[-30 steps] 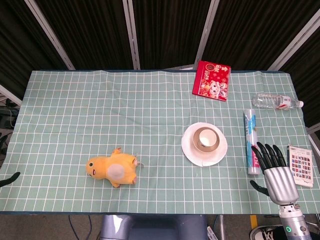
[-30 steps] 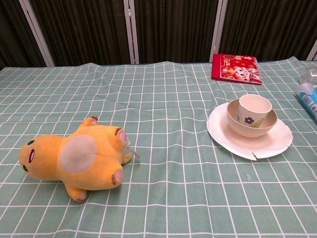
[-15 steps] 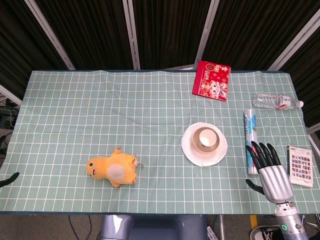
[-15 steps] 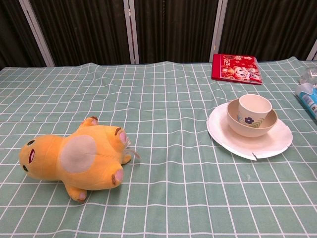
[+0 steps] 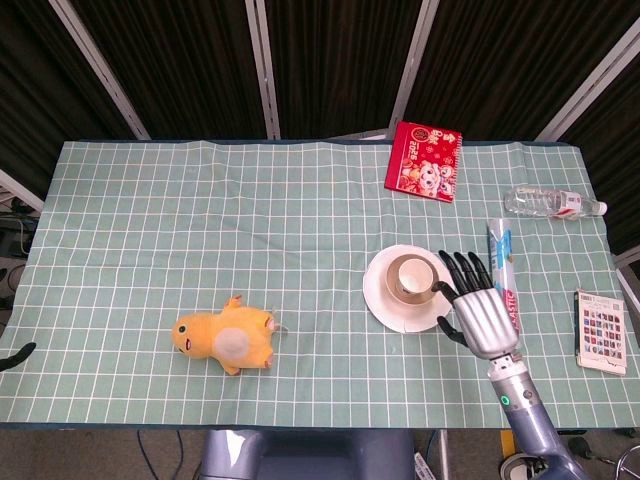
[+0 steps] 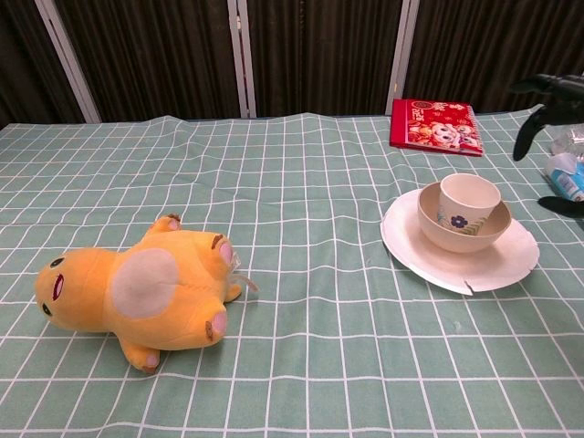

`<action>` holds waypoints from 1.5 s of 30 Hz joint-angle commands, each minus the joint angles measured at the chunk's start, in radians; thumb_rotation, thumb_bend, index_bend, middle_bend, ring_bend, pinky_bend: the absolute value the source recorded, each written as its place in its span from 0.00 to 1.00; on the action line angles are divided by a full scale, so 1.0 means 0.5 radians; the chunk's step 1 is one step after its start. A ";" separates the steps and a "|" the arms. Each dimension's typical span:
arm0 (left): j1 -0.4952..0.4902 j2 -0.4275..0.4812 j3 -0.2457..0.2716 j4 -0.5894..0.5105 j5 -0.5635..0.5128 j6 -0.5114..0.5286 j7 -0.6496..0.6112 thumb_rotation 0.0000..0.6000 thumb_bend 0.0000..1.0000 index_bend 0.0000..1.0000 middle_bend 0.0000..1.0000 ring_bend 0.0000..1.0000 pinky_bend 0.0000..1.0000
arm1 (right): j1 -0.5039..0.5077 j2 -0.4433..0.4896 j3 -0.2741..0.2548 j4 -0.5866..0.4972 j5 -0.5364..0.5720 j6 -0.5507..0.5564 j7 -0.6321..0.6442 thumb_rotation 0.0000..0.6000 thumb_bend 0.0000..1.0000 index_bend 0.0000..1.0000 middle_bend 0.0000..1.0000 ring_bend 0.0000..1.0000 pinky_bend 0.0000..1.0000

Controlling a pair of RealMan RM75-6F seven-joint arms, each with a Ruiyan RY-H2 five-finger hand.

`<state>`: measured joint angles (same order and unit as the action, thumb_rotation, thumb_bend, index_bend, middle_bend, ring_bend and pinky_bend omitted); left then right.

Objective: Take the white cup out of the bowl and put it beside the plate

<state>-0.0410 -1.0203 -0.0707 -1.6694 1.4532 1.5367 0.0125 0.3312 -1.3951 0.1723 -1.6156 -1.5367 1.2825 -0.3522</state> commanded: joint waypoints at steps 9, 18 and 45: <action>-0.016 0.000 -0.005 0.009 -0.007 -0.028 -0.025 1.00 0.00 0.00 0.00 0.00 0.00 | 0.231 -0.283 0.146 0.217 0.372 -0.271 -0.291 1.00 0.23 0.43 0.00 0.00 0.00; -0.026 0.002 -0.010 0.011 -0.016 -0.046 -0.041 1.00 0.00 0.00 0.00 0.00 0.00 | 0.302 -0.288 0.191 0.260 0.614 -0.329 -0.409 1.00 0.26 0.45 0.00 0.00 0.00; -0.025 0.007 -0.012 0.006 -0.031 -0.047 -0.049 1.00 0.00 0.00 0.00 0.00 0.00 | 0.367 -0.354 0.066 0.352 0.676 -0.294 -0.357 1.00 0.31 0.52 0.05 0.00 0.00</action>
<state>-0.0534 -1.0168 -0.0767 -1.6663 1.4380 1.5134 -0.0118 0.5119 -1.5664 0.2086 -1.4473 -1.1990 1.1373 -0.5372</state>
